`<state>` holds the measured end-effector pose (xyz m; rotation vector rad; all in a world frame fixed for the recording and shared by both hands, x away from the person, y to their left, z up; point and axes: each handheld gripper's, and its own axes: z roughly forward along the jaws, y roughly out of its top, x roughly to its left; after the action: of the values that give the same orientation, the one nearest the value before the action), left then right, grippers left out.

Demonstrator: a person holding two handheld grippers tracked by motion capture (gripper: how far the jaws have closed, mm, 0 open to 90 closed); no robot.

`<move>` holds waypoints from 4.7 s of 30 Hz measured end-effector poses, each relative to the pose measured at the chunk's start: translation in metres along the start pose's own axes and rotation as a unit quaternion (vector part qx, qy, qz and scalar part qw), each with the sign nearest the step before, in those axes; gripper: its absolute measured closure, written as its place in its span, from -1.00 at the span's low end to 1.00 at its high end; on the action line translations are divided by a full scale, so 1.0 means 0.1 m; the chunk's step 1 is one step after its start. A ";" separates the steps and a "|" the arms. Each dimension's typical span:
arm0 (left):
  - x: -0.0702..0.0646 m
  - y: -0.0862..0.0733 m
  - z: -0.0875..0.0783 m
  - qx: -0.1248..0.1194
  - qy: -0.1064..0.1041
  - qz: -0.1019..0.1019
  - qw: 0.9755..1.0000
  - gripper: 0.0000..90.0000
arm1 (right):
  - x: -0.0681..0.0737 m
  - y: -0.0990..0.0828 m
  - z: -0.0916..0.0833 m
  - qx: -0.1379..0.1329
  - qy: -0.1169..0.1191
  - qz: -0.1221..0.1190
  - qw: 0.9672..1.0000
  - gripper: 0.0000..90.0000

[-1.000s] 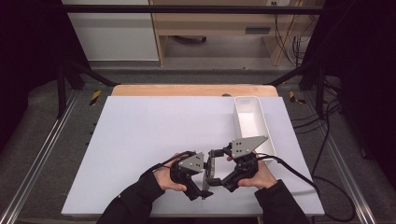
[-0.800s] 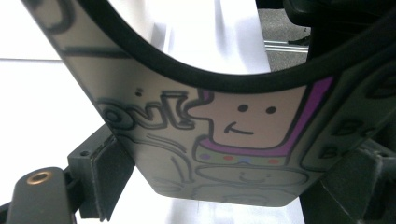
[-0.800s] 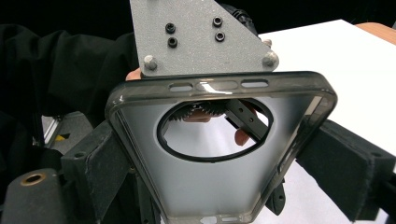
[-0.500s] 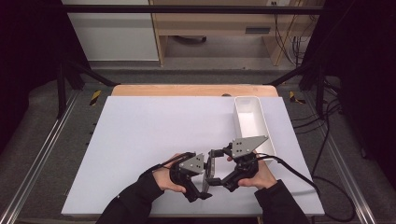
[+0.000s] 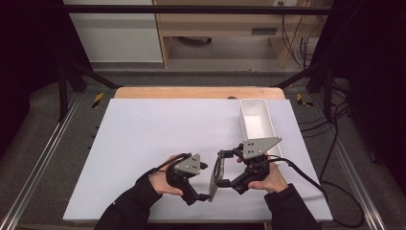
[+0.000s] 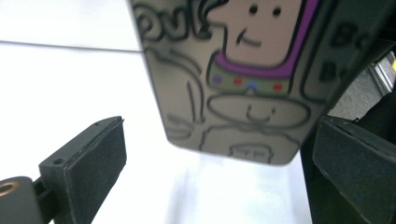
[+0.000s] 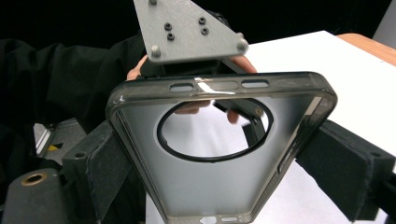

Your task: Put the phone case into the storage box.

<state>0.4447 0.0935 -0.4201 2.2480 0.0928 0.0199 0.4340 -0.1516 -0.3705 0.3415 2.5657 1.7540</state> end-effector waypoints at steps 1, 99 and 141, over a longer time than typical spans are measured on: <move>0.01 -0.02 -0.03 -0.002 0.004 -0.003 1.000 -0.95 | 0.00 0.00 -0.01 0.000 -0.001 0.001 1.000 -0.72; 0.14 -1.34 -1.30 -0.131 0.294 -0.220 0.921 -0.99 | -0.39 0.73 -0.71 -0.051 -0.337 0.104 0.934 -0.73; 0.16 -1.35 -1.26 -0.125 0.289 -0.214 0.925 -0.99 | -1.11 0.82 -0.77 -0.025 -0.474 0.151 0.867 -0.74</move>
<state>0.4471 0.2775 -0.4463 1.8596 0.8474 0.4364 0.5463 -0.2143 -0.2785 1.2786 1.7863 1.2016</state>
